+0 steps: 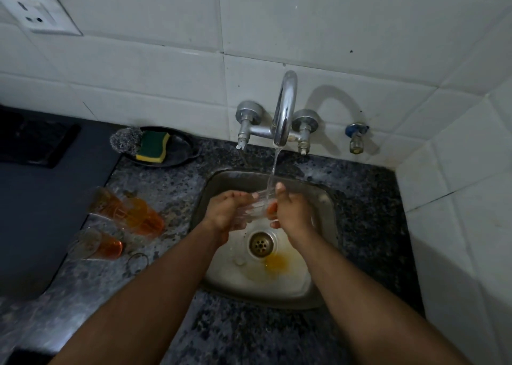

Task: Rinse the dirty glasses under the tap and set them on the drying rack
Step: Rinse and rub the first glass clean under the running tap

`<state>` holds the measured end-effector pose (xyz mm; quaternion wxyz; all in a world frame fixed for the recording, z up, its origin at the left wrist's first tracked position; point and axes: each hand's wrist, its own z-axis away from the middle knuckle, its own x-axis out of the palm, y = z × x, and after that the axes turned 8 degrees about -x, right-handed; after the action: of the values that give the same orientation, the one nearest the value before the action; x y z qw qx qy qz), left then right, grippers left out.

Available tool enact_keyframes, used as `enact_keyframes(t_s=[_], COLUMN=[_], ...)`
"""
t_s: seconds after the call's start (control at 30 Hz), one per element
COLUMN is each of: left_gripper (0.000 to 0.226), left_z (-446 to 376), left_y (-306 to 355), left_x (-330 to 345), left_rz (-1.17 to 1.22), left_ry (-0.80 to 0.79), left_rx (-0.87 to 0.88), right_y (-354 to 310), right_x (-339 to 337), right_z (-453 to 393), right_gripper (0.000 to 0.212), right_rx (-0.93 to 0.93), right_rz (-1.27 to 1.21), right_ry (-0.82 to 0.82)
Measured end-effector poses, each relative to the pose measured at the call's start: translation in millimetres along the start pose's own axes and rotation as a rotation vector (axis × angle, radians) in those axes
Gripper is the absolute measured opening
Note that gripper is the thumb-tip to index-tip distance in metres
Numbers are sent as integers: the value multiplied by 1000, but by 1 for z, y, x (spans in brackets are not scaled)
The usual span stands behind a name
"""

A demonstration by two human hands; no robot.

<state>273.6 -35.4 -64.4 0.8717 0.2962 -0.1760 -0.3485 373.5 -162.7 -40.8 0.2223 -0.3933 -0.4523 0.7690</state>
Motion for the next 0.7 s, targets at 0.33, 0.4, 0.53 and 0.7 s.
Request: enact_keyframes(t_s=[0.33, 0.4, 0.53, 0.7], left_gripper=[40, 32, 30, 33], left_z=[10, 9, 2, 7], left_y=[-14, -14, 10, 20], left_x=[11, 15, 14, 15], left_rz=[0, 18, 108, 44], left_ry=[82, 158, 190, 55], left_rx=[237, 357, 135, 44], right_y=[-11, -19, -10, -14], right_x=[11, 10, 2, 6], right_z=[-17, -14, -1, -10], right_gripper=[47, 47, 40, 47], right_rx=[400, 399, -135, 6], right_rz=[-122, -174, -4, -103], right_ry=[12, 10, -135, 15])
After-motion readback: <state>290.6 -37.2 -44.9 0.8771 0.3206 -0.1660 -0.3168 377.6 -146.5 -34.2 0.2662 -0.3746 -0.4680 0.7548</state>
